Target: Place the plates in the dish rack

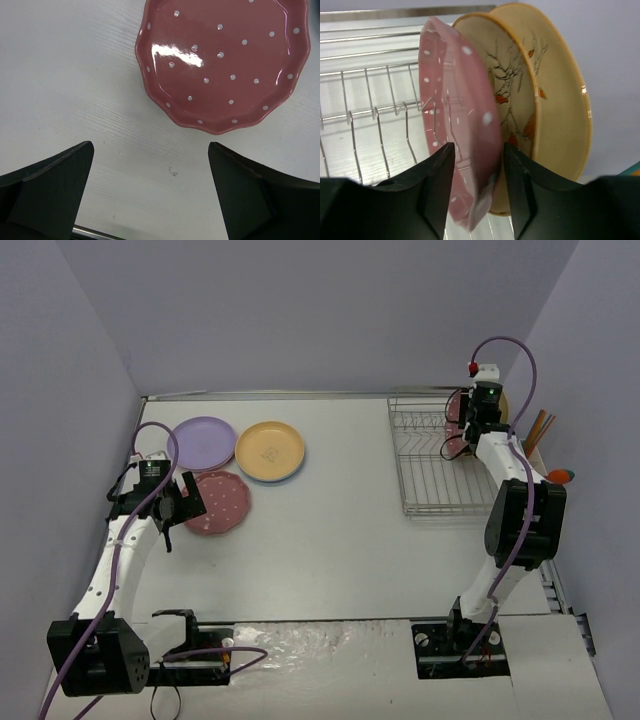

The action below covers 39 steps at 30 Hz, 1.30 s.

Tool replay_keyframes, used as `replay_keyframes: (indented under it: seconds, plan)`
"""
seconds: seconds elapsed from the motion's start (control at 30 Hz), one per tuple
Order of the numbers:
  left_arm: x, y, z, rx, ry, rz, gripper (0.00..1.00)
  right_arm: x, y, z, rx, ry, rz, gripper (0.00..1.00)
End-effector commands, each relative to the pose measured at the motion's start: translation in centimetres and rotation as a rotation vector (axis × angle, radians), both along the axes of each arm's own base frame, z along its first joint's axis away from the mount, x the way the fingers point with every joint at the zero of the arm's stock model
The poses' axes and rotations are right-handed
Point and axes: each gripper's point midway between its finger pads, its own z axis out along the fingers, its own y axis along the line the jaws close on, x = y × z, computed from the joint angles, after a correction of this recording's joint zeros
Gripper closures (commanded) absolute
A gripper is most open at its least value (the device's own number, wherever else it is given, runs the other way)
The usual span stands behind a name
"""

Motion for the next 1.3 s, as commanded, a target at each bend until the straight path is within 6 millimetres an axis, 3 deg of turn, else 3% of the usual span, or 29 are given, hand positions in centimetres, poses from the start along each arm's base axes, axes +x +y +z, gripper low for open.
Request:
replay_keyframes:
  seconds: [0.0,0.13,0.2,0.23,0.27,0.37,0.47,0.57,0.77,0.97,1.27]
  plan:
    - [1.3,0.1,1.8,-0.002,-0.072,0.002,0.03,1.2,0.1,7.7,0.010,-0.246,-0.006,0.45]
    - [1.3,-0.3,1.8,-0.033,-0.081,0.010,0.03,0.1,1.0,11.8,0.027,-0.310,0.033,0.24]
    - [1.3,-0.6,1.8,-0.049,-0.082,0.013,0.03,-0.7,2.1,13.7,0.054,-0.344,0.072,0.19]
    - [1.3,-0.7,1.8,-0.062,-0.082,0.024,0.03,-1.5,2.6,15.7,0.069,-0.386,0.089,0.16]
    - [1.3,-0.8,1.7,-0.068,-0.081,0.022,0.03,-1.7,3.2,15.8,0.092,-0.390,0.106,0.14]
    - [1.5,-1.4,1.4,-0.121,-0.087,0.053,0.03,-4.4,6.5,19.5,0.195,-0.477,0.200,0.07]
    - [1.6,-1.8,0.9,-0.169,-0.086,0.086,0.03,-6.9,11.3,20.5,0.354,-0.516,0.338,0.01]
    - [1.8,-2.1,-0.2,-0.223,-0.080,0.129,0.03,-9.5,16.9,19.9,0.520,-0.507,0.483,0.00]
    - [1.9,-1.9,-3.0,-0.335,-0.087,0.253,0.03,-15.2,25.6,16.6,0.845,-0.391,0.709,0.00]
    - [2.4,-1.5,-4.5,-0.354,-0.088,0.293,0.03,-19.6,29.8,14.1,0.919,-0.292,0.848,0.00]
    - [3.6,0.1,-7.1,-0.316,-0.016,0.362,0.11,-22.7,32.3,11.5,0.954,-0.208,0.927,0.00]
